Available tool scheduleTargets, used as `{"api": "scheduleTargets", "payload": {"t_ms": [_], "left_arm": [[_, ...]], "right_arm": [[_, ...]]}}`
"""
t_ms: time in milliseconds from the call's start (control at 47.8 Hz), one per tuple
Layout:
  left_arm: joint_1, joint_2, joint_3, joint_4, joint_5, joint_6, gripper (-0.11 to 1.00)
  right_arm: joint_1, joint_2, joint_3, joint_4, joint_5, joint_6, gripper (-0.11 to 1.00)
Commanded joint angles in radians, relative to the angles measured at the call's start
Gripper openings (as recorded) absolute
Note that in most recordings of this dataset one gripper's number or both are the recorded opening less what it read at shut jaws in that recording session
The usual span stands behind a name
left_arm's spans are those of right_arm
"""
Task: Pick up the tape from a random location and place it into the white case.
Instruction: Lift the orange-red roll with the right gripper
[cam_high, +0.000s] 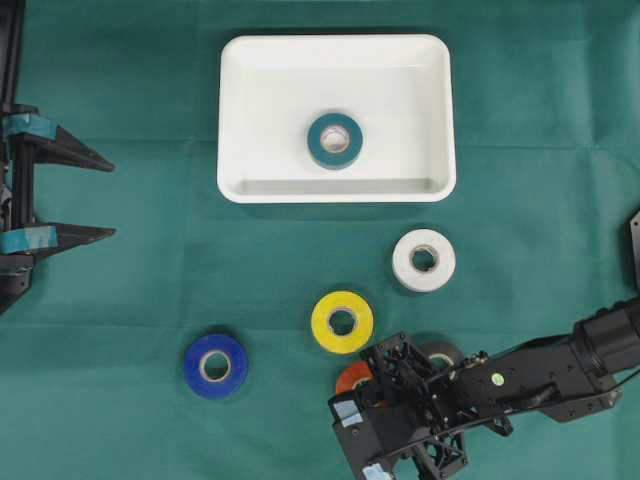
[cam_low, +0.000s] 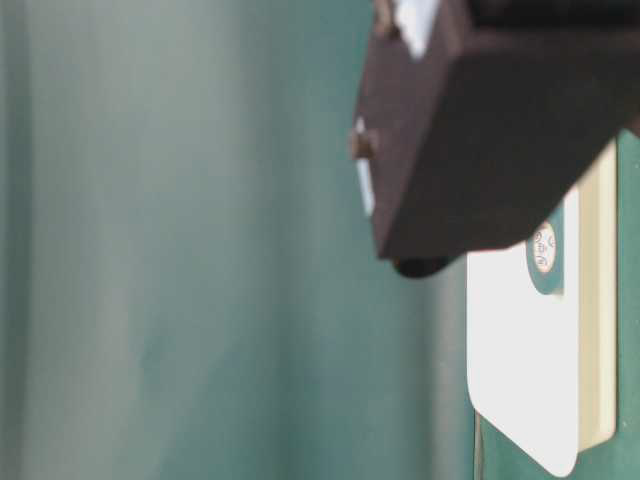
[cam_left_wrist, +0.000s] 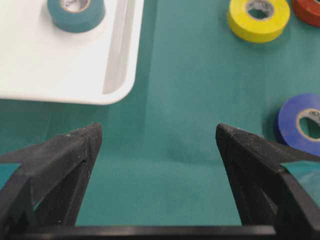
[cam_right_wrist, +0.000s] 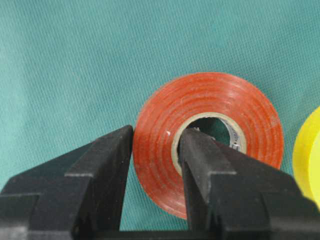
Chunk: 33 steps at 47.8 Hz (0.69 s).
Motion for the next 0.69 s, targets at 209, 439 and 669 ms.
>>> {"api": "scheduleTargets", "payload": {"t_ms": [209, 439, 669], "left_arm": [[0.000, 0.008, -0.012, -0.002, -0.008, -0.002, 0.97], [0.000, 0.008, -0.012, -0.002, -0.008, -0.002, 0.97], [0.000, 0.009, -0.012, -0.002, -0.008, -0.003, 0.97]], "right_arm": [[0.002, -0.130, -0.064, 0.000, 0.121, -0.002, 0.32], [0.003, -0.215, -0.101, 0.000, 0.201, -0.002, 0.32], [0.002, -0.279, -0.156, -0.002, 0.296, 0.000, 0.32]]}}
